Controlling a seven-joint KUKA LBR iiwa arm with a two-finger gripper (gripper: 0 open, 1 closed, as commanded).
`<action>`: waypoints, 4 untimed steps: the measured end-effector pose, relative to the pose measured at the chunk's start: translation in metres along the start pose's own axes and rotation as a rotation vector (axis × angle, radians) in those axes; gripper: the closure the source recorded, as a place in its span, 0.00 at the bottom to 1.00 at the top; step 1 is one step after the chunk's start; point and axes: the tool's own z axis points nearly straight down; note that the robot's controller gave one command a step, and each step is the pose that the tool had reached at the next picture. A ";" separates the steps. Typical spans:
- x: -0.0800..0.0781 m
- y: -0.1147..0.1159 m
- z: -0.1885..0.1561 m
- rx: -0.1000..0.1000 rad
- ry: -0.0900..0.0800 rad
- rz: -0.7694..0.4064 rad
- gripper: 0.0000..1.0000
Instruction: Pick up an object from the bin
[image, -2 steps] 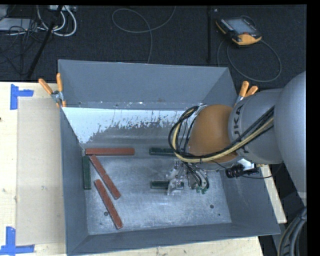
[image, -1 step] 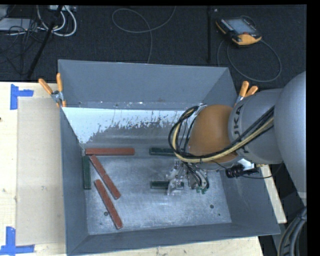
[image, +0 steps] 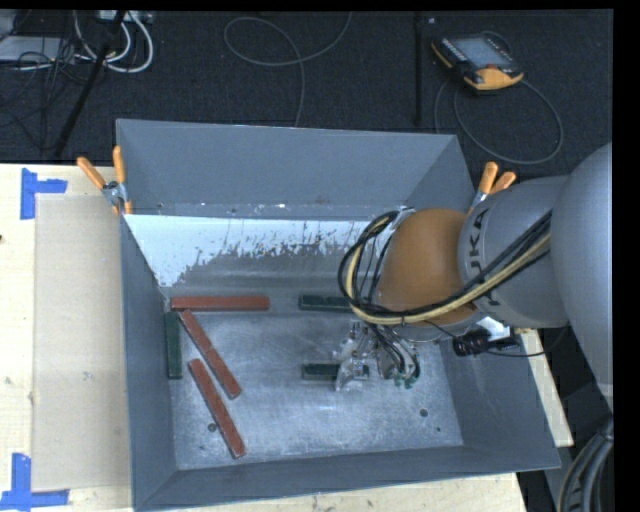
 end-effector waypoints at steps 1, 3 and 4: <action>0.002 -0.001 -0.015 0.002 0.012 0.000 1.00; 0.002 -0.001 -0.041 0.002 0.014 0.000 1.00; 0.001 -0.001 -0.056 0.002 0.011 -0.001 1.00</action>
Offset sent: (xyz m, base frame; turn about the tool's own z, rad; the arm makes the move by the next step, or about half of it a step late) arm 0.0000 0.0000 0.0088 0.0000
